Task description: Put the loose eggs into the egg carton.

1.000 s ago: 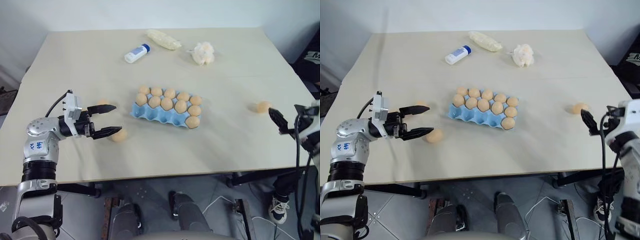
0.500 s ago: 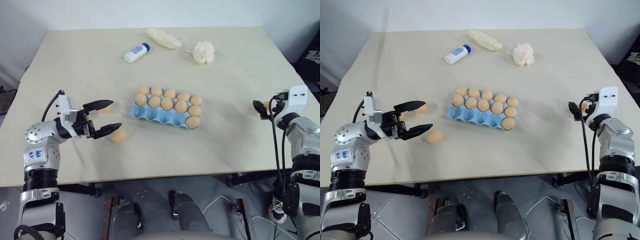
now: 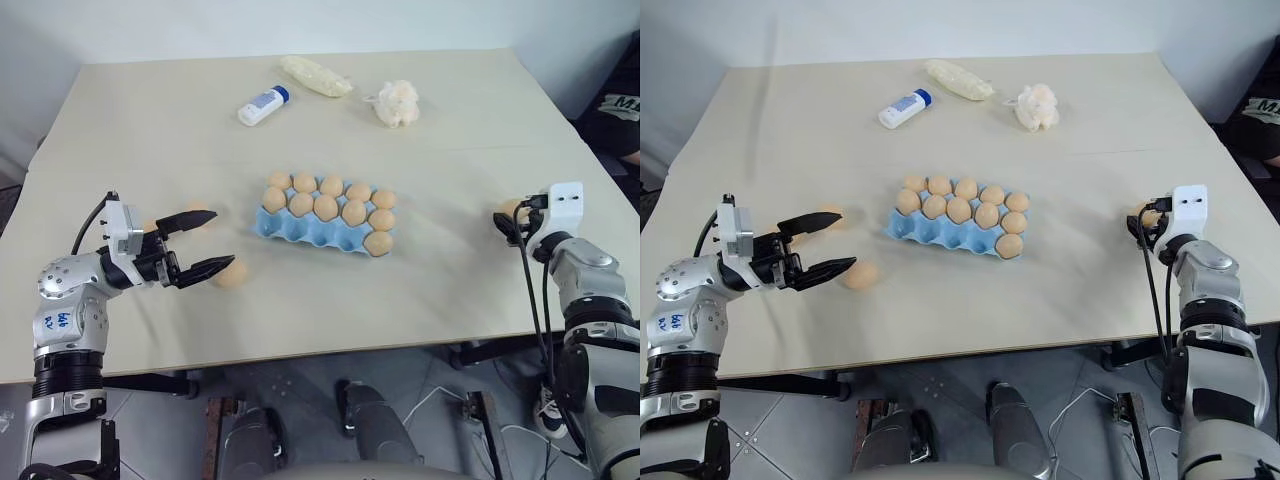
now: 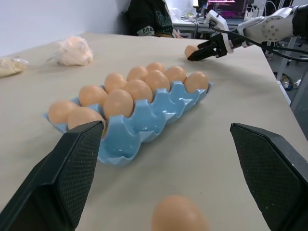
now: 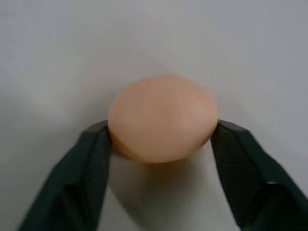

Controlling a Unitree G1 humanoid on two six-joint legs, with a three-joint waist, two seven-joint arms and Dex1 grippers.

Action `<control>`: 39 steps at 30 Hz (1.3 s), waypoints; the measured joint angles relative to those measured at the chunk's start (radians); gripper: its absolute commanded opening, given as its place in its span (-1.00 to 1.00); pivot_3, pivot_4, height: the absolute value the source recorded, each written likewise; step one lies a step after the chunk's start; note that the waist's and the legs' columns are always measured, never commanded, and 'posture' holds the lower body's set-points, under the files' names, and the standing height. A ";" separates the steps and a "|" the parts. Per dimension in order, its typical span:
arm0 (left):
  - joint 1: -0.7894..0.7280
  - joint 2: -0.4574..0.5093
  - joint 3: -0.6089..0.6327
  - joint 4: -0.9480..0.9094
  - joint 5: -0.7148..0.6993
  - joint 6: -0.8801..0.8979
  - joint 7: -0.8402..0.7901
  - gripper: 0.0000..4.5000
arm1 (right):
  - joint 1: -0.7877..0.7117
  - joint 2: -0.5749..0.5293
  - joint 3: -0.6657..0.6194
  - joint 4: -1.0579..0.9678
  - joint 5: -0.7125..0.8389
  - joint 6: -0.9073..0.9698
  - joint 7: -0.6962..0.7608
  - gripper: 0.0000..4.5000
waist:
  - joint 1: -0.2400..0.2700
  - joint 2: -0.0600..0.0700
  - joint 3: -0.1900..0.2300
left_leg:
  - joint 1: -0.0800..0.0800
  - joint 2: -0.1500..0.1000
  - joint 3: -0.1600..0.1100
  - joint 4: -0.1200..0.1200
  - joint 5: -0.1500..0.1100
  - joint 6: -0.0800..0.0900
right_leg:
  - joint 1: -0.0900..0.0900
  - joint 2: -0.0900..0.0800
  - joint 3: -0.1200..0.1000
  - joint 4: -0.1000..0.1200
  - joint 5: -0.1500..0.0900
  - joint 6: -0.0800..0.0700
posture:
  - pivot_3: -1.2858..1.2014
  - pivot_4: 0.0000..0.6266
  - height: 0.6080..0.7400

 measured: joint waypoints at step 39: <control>-0.002 -0.023 0.091 -0.033 -0.040 -0.025 0.140 1.00 | 0.127 0.162 0.272 -0.943 0.134 0.427 0.220 -0.27 | -0.002 0.002 0.001 | -0.002 -0.003 -0.013 -0.009 0.003 -0.001 | -0.002 -0.002 -0.006 -0.003 0.000 0.000 | 0.03 -0.52 1.00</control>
